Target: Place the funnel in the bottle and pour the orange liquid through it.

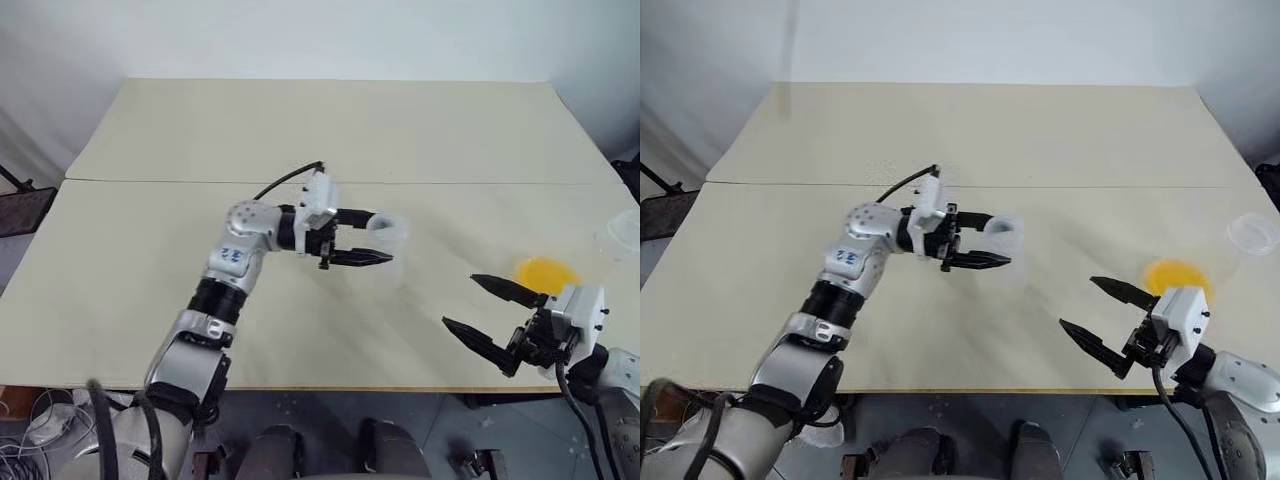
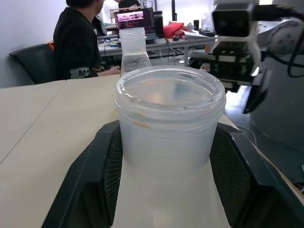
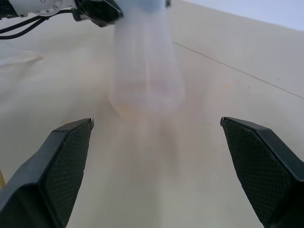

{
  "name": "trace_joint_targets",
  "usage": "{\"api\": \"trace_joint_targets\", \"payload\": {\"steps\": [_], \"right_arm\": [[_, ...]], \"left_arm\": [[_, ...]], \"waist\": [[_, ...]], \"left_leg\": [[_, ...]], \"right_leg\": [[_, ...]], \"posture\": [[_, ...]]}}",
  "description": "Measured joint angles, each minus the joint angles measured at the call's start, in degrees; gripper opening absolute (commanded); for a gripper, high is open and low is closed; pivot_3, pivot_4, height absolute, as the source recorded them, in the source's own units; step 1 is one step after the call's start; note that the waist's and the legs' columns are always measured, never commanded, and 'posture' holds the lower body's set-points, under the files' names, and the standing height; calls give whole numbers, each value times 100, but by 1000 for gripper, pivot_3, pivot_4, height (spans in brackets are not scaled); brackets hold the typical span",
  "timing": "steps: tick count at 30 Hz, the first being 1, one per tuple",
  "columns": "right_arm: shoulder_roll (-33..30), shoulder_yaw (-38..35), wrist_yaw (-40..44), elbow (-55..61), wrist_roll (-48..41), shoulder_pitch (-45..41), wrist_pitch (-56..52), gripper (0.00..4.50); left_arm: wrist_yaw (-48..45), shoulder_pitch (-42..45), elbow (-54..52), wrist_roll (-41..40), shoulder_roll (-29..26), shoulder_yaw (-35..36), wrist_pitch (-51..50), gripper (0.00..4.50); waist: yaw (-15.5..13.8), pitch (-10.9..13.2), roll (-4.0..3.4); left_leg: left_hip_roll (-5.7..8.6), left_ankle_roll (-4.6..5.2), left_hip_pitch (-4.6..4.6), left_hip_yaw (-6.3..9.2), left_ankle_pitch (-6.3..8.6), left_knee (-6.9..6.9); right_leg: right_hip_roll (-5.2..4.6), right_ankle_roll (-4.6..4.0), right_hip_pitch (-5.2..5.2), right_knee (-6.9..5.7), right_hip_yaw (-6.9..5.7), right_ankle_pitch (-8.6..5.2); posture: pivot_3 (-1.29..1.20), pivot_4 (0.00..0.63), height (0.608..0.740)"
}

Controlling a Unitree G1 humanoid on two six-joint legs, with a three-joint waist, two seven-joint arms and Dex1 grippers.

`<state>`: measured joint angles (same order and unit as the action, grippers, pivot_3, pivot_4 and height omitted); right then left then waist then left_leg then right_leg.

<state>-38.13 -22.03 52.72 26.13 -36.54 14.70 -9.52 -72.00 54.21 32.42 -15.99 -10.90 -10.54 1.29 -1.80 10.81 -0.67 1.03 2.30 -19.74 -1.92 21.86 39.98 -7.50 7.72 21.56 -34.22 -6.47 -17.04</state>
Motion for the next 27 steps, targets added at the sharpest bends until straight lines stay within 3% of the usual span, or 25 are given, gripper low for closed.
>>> {"api": "trace_joint_targets", "payload": {"steps": [3,12,27], "right_arm": [[26,-89,-134,168,-2,149,-57,4500],[212,-76,-501,545,1,332,-119,4500],[211,-68,-628,551,5,173,-221,4500]], "left_arm": [[315,122,514,403,39,-119,161,2309],[762,402,1265,570,356,37,523,2309],[815,397,1125,532,334,159,-55,2309]], "waist": [[3,1,1],[-81,1,2],[-98,1,2]], "left_leg": [[1,2,-2,0,0,-1],[10,15,-9,1,-4,7],[11,17,-10,0,-5,8]], "right_leg": [[0,2,0,3,0,1],[-7,18,1,11,6,11],[-6,19,1,10,7,12]], "posture": [[0,150,740],[0,150,740],[0,150,740]]}}
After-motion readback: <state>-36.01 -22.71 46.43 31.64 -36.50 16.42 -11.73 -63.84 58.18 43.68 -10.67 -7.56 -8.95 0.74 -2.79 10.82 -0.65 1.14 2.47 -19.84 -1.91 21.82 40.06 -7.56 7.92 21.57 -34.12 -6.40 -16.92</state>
